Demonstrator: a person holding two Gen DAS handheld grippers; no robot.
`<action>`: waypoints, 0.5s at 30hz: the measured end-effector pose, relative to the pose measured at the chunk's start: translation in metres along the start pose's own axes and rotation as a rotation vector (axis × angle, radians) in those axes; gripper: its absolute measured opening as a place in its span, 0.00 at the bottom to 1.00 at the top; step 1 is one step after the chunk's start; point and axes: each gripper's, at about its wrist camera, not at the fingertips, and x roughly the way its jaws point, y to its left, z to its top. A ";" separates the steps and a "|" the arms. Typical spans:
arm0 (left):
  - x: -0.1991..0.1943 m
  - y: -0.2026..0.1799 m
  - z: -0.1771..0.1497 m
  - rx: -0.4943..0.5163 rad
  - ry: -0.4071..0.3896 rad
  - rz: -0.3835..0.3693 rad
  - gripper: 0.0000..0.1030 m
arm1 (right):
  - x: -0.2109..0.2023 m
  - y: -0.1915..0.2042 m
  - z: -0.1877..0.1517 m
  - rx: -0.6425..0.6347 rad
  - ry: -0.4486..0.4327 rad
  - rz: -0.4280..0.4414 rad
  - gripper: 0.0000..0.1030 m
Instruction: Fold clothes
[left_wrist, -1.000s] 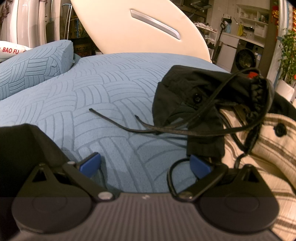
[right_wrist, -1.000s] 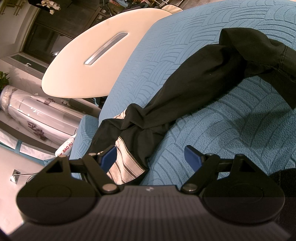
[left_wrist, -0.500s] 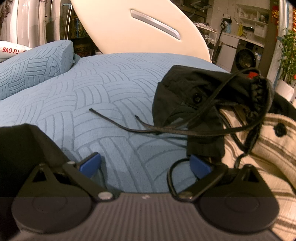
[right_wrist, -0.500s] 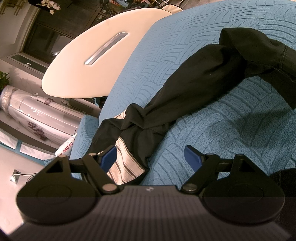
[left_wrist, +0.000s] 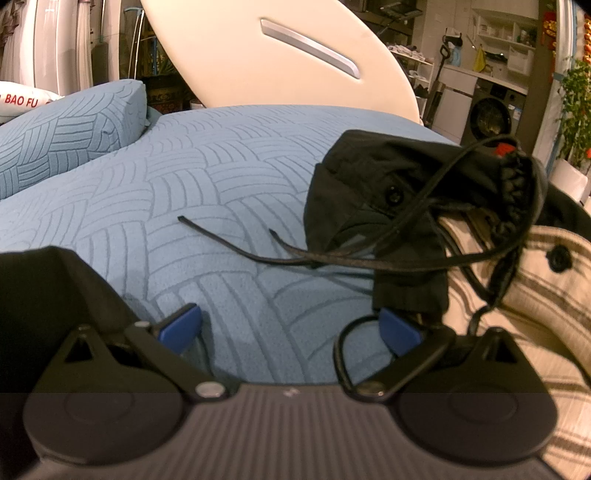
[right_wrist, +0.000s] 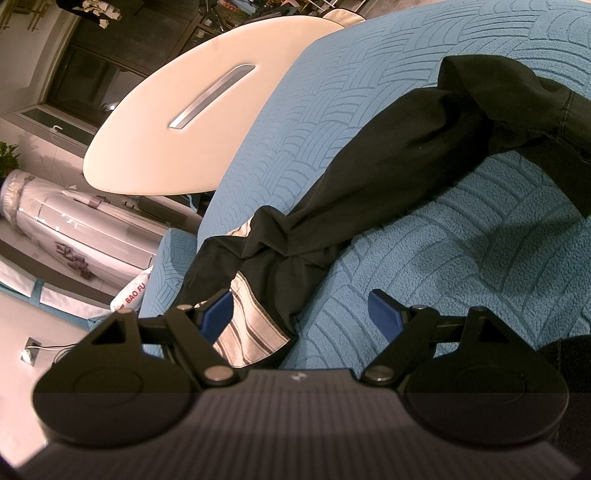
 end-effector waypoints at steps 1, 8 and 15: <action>0.000 0.000 0.000 0.000 0.000 0.000 1.00 | 0.000 0.000 0.000 0.000 0.000 0.000 0.81; 0.000 0.000 0.000 -0.001 0.000 0.000 1.00 | 0.000 0.000 0.000 -0.001 0.000 0.001 0.81; 0.000 0.000 0.000 -0.001 -0.001 -0.001 1.00 | 0.001 -0.001 0.001 0.000 0.001 0.000 0.81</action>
